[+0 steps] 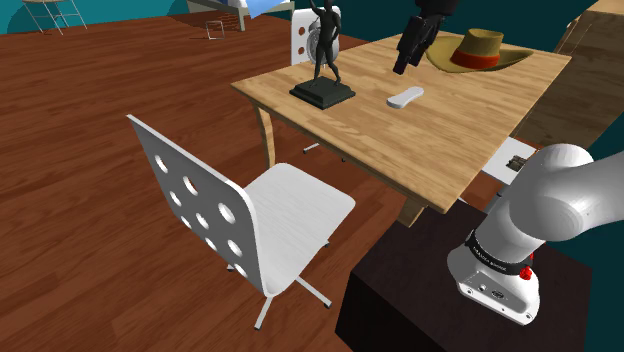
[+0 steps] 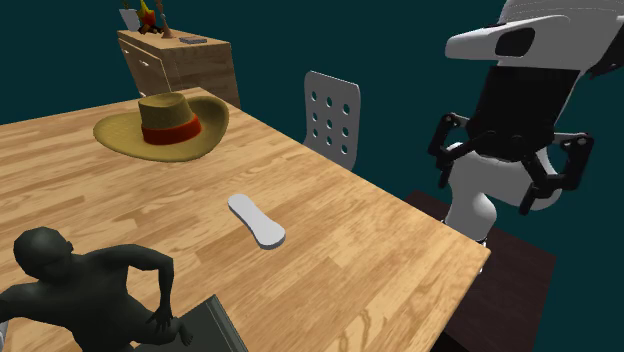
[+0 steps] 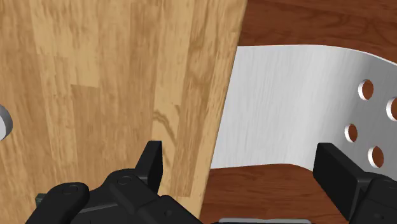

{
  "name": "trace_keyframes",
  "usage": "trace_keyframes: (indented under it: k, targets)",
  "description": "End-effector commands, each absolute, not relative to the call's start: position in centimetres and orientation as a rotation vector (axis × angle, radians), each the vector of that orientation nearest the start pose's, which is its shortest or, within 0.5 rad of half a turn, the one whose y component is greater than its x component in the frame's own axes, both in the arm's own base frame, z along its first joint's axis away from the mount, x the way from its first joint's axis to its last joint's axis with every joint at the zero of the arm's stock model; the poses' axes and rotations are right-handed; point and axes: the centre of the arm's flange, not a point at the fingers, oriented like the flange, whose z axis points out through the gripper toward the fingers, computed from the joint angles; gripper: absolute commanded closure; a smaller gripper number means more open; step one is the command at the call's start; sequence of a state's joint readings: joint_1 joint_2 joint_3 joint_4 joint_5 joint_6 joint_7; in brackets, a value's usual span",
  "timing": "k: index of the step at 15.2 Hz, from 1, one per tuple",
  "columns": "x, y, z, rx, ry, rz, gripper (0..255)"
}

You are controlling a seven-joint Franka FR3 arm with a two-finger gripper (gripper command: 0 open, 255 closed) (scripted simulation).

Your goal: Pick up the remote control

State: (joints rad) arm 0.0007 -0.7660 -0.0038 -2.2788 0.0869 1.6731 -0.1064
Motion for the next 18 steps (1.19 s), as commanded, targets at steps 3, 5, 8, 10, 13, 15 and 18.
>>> trace_keyframes:
  k: [3,5,8,10,13,15,18]
  targets:
    - [31.7,-1.6,62.0,-3.042,-0.270,-0.240,0]
    - [31.3,-3.9,60.8,-3.033,-0.383,-0.228,0]
    - [31.1,-7.4,59.1,-3.012,-0.553,-0.210,0]
    - [31.1,-9.8,58.0,-2.993,-0.665,-0.197,0]
    - [31.5,-13.4,56.4,-2.957,-0.832,-0.177,0]
    - [31.9,-15.8,55.3,-2.927,-0.942,-0.164,0]
    - [33.0,-19.2,53.7,-2.876,-1.106,-0.143,0]
